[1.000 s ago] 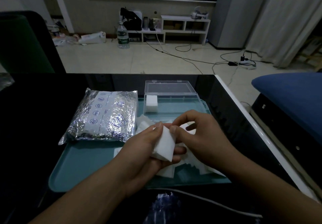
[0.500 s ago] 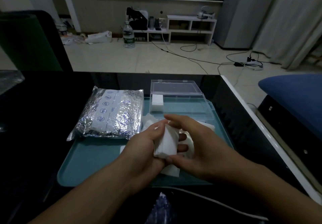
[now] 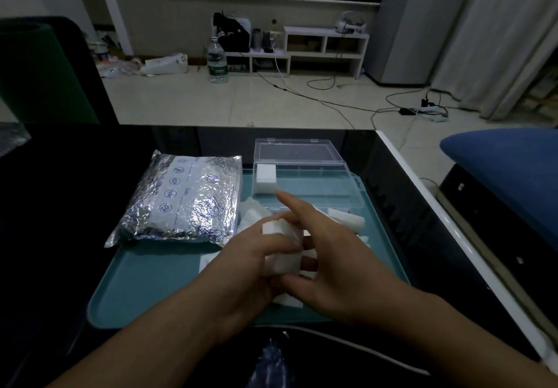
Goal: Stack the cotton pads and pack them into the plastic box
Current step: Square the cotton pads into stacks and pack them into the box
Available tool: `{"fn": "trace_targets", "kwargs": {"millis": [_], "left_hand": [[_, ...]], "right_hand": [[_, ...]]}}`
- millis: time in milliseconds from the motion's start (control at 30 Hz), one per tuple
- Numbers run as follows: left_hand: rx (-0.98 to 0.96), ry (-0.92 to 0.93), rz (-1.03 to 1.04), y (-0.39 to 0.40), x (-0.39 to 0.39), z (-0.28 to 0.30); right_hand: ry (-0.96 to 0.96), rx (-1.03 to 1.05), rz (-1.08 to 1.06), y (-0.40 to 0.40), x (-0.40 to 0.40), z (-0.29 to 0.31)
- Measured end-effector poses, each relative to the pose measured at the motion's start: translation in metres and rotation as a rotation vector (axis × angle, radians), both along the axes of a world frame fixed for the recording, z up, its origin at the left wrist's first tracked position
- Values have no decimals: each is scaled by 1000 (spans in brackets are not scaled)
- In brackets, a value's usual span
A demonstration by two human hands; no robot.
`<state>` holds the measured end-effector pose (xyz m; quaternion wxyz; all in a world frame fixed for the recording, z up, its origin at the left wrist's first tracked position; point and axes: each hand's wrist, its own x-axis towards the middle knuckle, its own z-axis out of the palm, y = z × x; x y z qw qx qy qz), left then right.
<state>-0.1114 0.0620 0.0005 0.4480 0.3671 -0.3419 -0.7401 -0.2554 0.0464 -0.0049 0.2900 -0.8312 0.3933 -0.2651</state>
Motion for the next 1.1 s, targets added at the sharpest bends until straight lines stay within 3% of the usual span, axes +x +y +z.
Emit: {"fn": "trace_targets", "kwargs": {"millis": [467,700,833,967,1100], "left_hand": [[-6,-223,131,13,-8,-13],[-24,-231,172,-3,-4,-17],[70,-175,260,-11,4,-10],[144,-83,273,-11,8,-2],[178,-28,284,-12,7,0]], "right_hand": [[237,-165,95,17,6,4],[145,-133,62,7,4,2],[11,-88,-152,-20,-18,9],[270,-125,-371,-51,-41,0],[447,-31,-335,-58,-41,-7]]}}
